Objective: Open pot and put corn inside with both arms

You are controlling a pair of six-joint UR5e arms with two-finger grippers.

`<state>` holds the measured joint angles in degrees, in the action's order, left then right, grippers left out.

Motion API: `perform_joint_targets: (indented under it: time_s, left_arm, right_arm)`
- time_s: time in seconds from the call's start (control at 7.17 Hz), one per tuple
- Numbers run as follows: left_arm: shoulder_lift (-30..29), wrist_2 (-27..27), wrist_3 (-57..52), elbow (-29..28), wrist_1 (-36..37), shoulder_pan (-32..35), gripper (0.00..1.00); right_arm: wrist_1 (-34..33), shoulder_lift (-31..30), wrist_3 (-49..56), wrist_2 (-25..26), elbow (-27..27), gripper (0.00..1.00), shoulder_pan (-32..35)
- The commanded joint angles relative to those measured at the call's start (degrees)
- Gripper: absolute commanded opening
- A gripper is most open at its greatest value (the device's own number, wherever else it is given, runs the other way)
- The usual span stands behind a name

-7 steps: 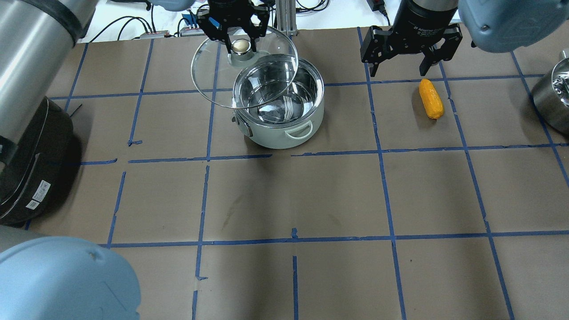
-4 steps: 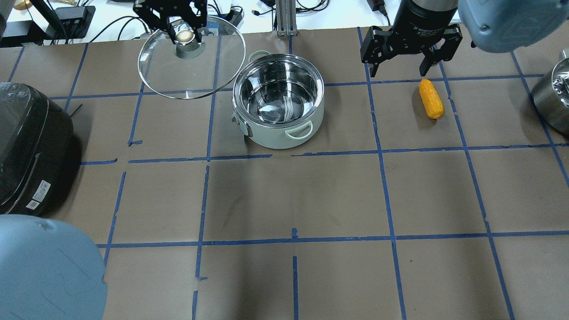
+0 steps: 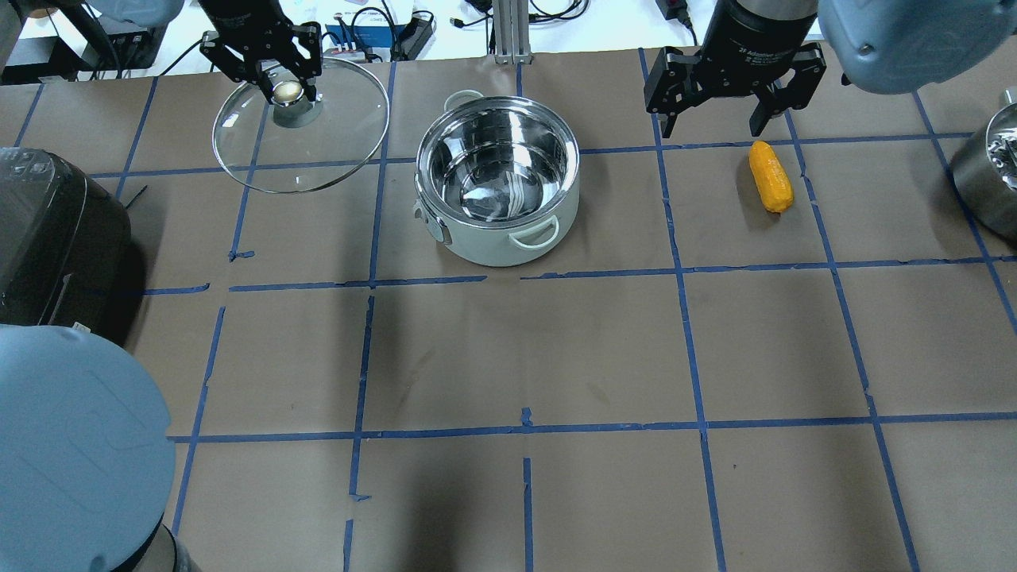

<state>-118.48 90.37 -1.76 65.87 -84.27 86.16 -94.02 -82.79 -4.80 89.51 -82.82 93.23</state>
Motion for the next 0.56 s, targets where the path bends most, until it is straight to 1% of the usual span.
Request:
perform_joint_targets:
  time_s: [0.0,0.28,0.42]
  left_arm:
    - [-0.17,-0.02,-0.53,3.04,3.67,-0.64,0.0]
    - [-0.26,-0.02,-0.53,3.04,3.67,-0.56,0.0]
    - [-0.26,-0.1,-0.53,3.04,3.67,-0.56,0.0]
  right_arm:
    - [0.06,0.0,0.05,-0.04,0.02,1.0,-0.07]
    - [0.15,0.0,0.05,0.14,0.02,1.0,-0.07]
    - [-0.28,0.09,0.05,0.23,1.16,1.0,-0.5]
